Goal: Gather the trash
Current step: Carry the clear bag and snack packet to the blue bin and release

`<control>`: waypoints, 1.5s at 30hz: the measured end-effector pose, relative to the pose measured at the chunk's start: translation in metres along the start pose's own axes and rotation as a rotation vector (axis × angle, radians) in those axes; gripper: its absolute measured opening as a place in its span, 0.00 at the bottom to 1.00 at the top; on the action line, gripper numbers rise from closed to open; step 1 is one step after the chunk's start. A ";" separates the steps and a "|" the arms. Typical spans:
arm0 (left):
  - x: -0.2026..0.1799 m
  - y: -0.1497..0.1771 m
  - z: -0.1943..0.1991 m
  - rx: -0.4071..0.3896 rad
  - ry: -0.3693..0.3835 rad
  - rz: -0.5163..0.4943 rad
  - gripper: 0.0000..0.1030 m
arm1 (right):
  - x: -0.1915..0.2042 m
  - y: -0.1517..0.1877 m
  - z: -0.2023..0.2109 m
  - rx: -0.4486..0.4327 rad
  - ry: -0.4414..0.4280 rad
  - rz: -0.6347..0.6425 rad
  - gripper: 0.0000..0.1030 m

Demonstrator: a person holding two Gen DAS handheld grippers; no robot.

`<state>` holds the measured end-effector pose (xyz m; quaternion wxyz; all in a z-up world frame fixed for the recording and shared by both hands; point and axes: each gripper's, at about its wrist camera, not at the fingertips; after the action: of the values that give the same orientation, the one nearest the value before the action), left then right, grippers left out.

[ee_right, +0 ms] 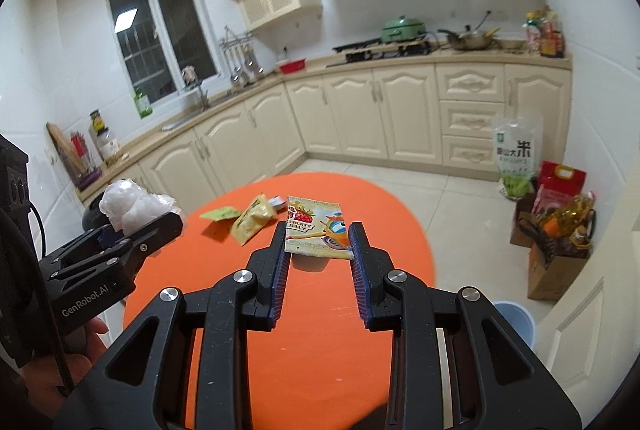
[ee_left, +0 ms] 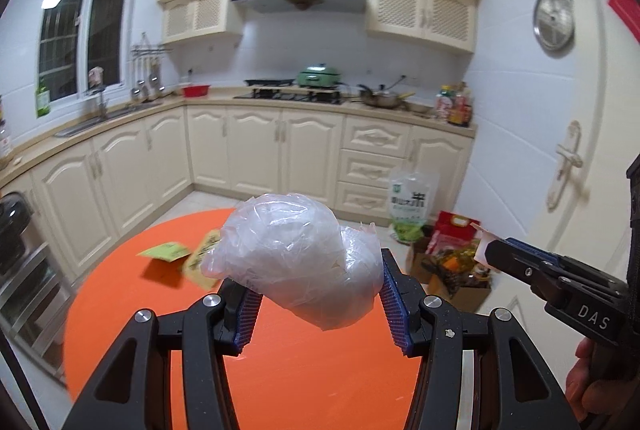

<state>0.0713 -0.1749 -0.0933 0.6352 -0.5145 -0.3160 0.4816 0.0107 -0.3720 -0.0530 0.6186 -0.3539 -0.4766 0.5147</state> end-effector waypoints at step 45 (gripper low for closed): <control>-0.296 0.097 -0.452 0.684 0.229 -0.131 0.95 | -0.431 0.136 -0.107 0.316 0.468 -0.522 0.61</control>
<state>0.3495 -0.6098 -0.2809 0.8313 -0.3015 -0.0956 0.4569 0.0650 -0.7563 -0.3079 0.8678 -0.2288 -0.3114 0.3126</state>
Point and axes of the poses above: each gripper's, at about its wrist camera, not at the fingertips, and z roughly against the way its jaws point, x to its left, y to its underside, and after that the axes turned 11 degrees about -x, right-handed
